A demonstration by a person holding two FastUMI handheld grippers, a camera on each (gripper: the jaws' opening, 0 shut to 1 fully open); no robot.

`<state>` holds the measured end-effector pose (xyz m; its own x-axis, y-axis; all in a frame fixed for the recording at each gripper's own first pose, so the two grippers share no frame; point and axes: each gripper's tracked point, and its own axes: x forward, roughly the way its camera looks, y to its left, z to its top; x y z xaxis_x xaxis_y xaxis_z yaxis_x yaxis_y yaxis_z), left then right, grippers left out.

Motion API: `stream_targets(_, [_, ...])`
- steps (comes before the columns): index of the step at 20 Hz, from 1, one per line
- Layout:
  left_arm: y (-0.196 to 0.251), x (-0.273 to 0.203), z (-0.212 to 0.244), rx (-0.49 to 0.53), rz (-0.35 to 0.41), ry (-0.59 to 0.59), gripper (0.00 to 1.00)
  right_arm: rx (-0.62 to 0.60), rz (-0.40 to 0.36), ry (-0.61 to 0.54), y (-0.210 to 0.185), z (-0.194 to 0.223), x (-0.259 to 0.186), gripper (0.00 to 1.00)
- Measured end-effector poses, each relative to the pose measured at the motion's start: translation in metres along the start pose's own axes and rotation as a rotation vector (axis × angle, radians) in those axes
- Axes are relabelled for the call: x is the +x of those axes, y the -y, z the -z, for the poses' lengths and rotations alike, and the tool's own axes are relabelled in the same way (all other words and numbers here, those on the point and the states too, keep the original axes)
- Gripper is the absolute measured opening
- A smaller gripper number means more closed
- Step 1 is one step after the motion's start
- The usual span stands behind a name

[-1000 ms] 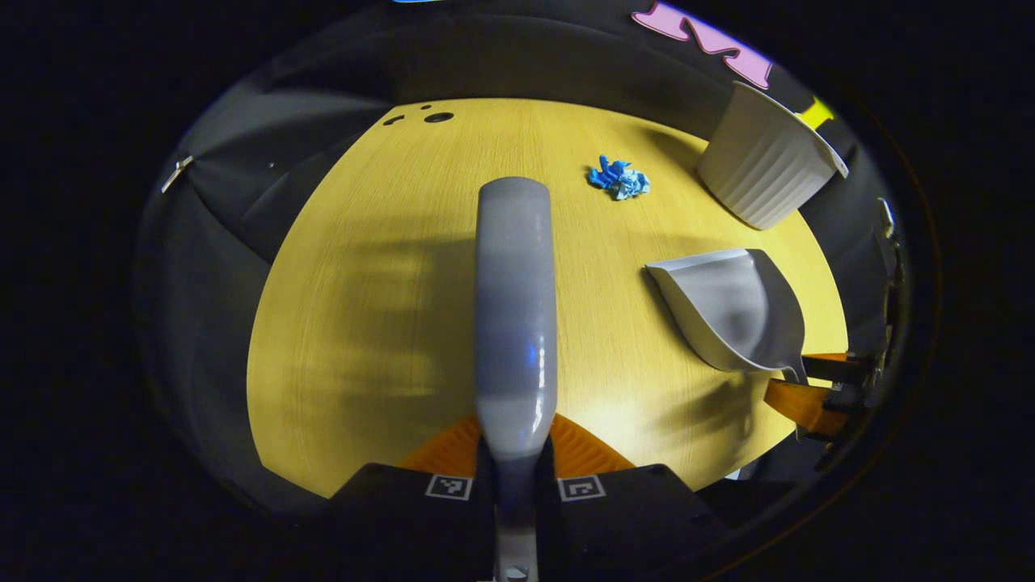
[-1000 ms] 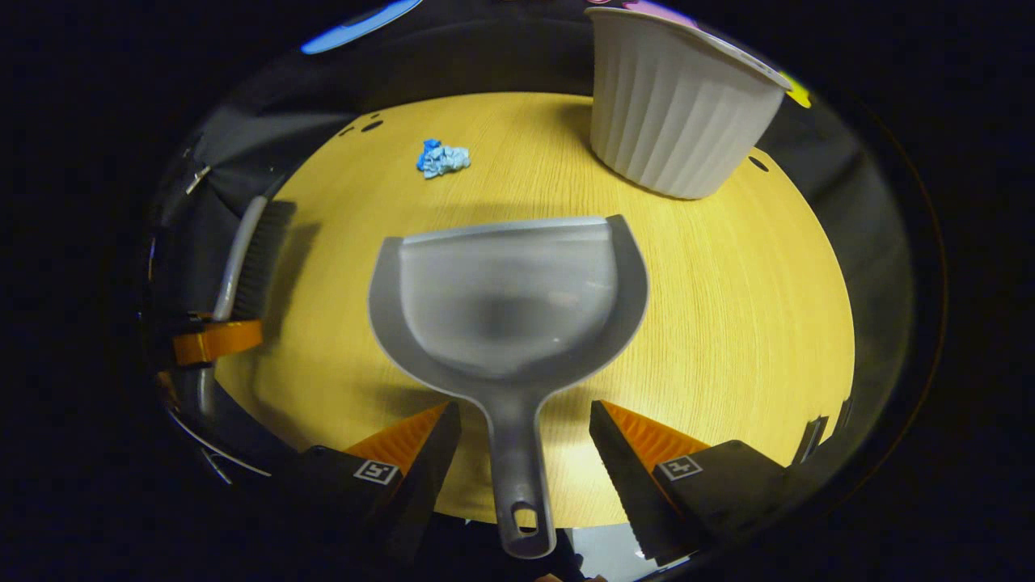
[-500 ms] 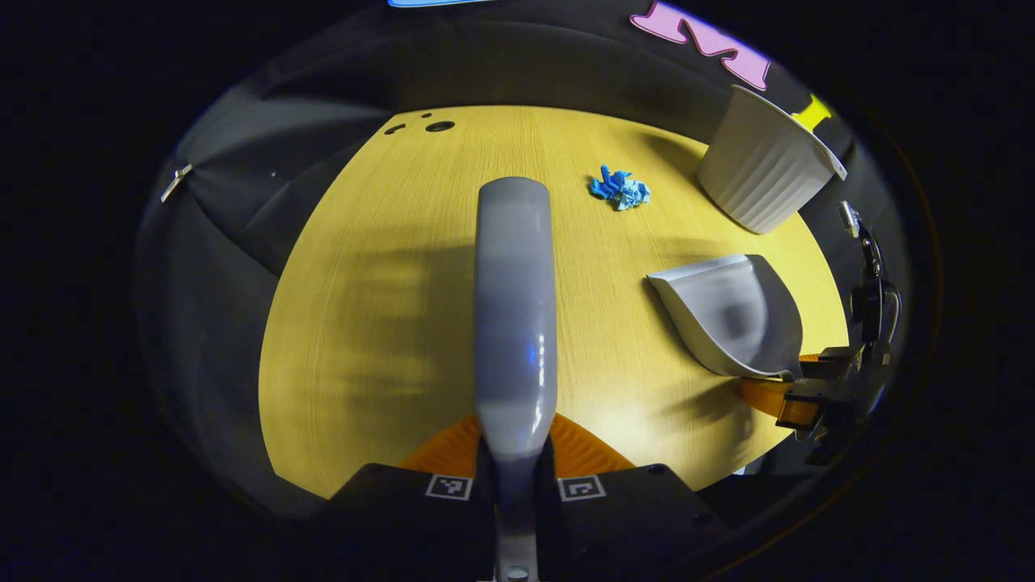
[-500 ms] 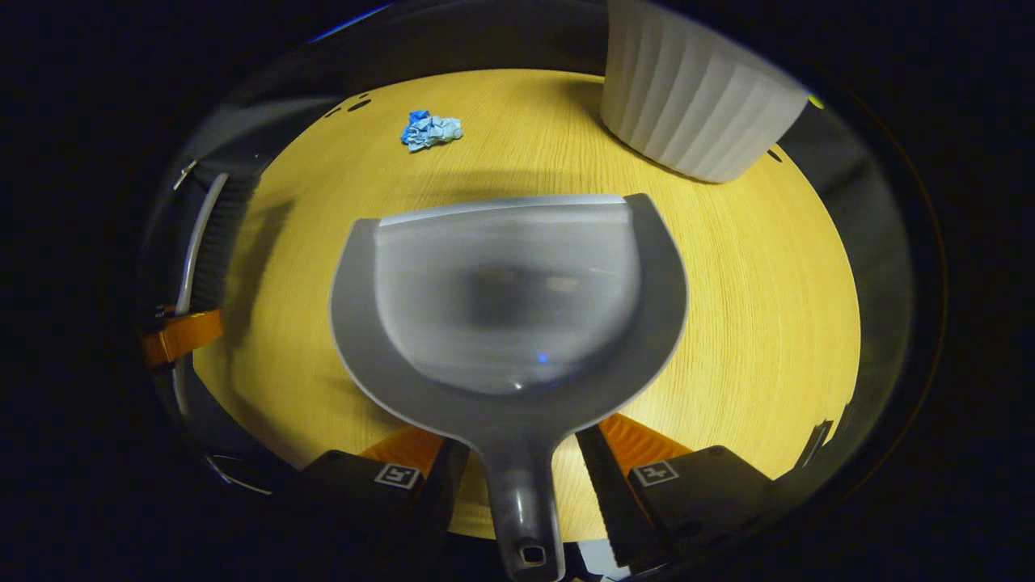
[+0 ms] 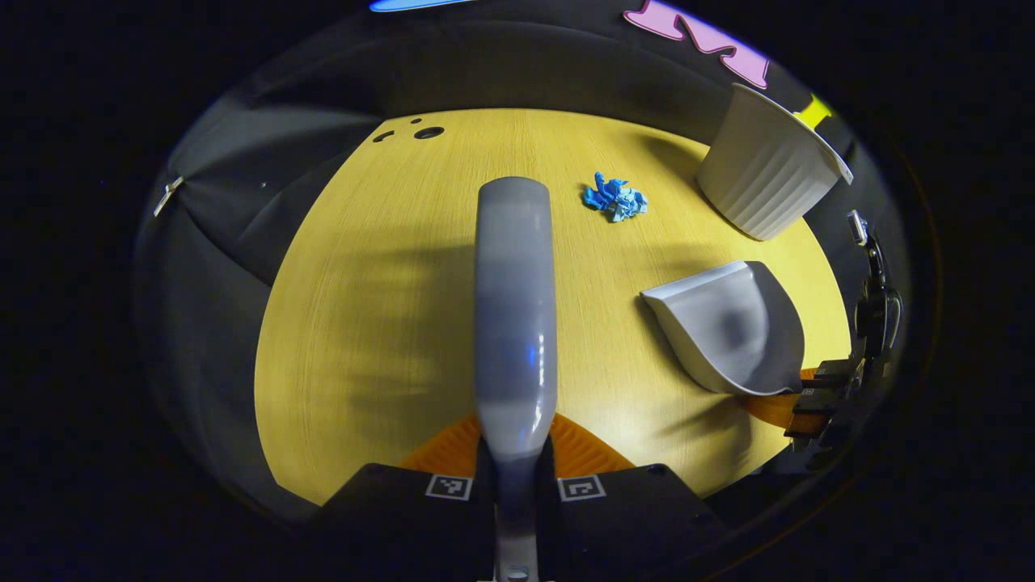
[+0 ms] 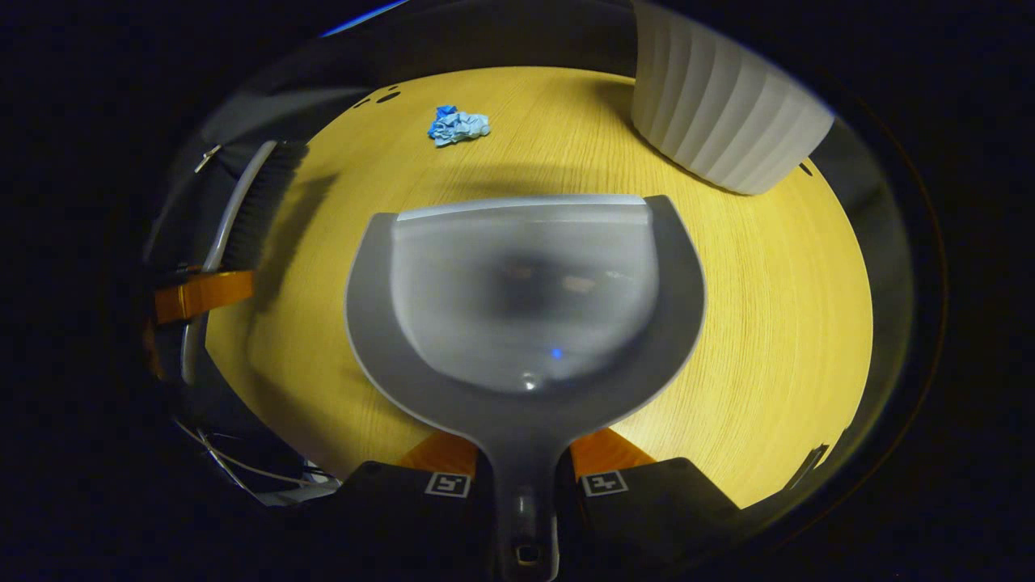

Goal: Pick up the small broom and dustpan from the desktop, sweep the trash into the dustpan with the broom, and then empty the trash into the garbage bin.

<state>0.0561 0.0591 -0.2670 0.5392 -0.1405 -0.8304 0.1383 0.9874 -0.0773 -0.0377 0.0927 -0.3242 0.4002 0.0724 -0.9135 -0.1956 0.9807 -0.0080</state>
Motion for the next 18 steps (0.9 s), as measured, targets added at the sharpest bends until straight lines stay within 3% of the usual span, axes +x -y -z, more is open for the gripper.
stream_targets(6, [-0.01,0.014,-0.051,0.117,0.002,-0.001,0.24,-0.096,-0.04,-0.035,0.017,0.003,-0.013,0.34])
stream_targets(13, [-0.015,0.067,-0.115,0.219,-0.008,-0.063,0.24,-0.082,-0.056,-0.056,0.047,-0.003,-0.025,0.34])
stream_targets(14, [-0.013,0.075,-0.124,0.245,-0.009,-0.076,0.24,-0.09,-0.053,-0.053,0.051,-0.005,-0.026,0.38])
stream_targets(15, [-0.011,0.082,-0.131,0.274,-0.008,-0.09,0.24,-0.101,-0.049,-0.051,0.055,-0.006,-0.027,0.34])
stream_targets(18, [-0.004,0.103,-0.152,0.382,-0.024,-0.132,0.24,-0.127,-0.045,-0.04,0.061,-0.01,-0.029,0.34])
